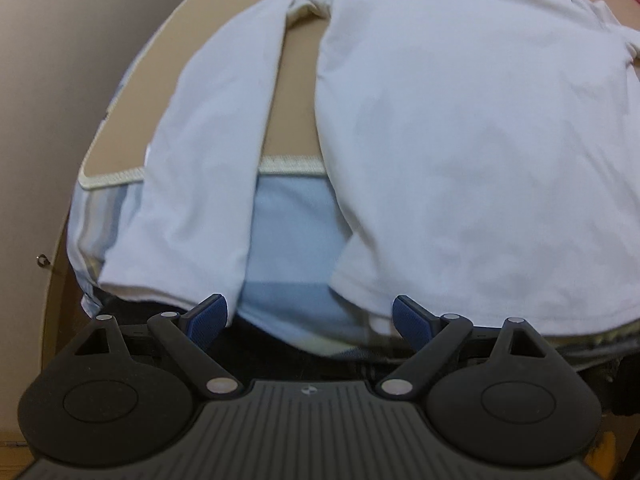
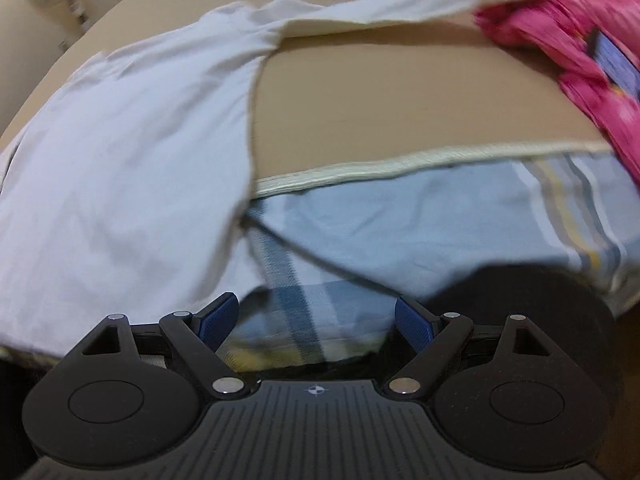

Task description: Fold small clothes

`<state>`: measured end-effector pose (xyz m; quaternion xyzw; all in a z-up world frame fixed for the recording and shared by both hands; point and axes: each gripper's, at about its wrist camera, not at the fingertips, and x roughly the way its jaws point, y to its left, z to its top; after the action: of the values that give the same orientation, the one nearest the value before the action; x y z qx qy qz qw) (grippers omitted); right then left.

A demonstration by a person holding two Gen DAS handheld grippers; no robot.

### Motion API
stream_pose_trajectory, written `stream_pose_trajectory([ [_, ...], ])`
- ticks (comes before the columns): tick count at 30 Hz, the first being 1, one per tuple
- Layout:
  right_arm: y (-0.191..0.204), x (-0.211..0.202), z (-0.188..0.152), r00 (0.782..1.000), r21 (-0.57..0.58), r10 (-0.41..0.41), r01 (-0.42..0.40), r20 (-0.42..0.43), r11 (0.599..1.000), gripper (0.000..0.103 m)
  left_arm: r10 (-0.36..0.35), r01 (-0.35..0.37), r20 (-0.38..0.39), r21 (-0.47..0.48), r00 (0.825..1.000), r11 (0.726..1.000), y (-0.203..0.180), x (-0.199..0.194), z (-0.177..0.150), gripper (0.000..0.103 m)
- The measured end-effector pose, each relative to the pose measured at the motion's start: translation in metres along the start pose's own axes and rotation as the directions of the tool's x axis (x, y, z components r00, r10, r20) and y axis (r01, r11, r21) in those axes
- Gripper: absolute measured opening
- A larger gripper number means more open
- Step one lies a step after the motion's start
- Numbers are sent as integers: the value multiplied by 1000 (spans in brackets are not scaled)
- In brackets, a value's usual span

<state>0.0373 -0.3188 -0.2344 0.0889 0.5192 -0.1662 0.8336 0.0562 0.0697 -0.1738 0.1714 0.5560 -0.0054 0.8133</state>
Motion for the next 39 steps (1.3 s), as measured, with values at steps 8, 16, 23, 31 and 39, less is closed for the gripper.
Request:
stream_pose_trajectory([
  [8, 30, 28, 7, 999, -101, -3, -2, -49, 995, 83, -4, 4, -2, 85, 1000, 996, -12, 1, -8, 93],
  [16, 3, 38, 32, 989, 76, 92, -101, 113, 992, 82, -112, 105, 27, 184, 993, 977, -31, -11, -17, 93],
  [23, -5, 21, 33, 996, 133, 94, -91, -12, 987, 5, -94, 95, -15, 189, 995, 977, -37, -2, -15, 93],
  [31, 4, 10, 22, 1000, -43, 15, -16, -25, 999, 5, -37, 39, -34, 73, 999, 997, -3, 10, -6, 93],
  [39, -2, 7, 22, 1000, 31, 14, -15, 18, 999, 5, -53, 53, -13, -9, 999, 999, 14, 30, 6, 93],
])
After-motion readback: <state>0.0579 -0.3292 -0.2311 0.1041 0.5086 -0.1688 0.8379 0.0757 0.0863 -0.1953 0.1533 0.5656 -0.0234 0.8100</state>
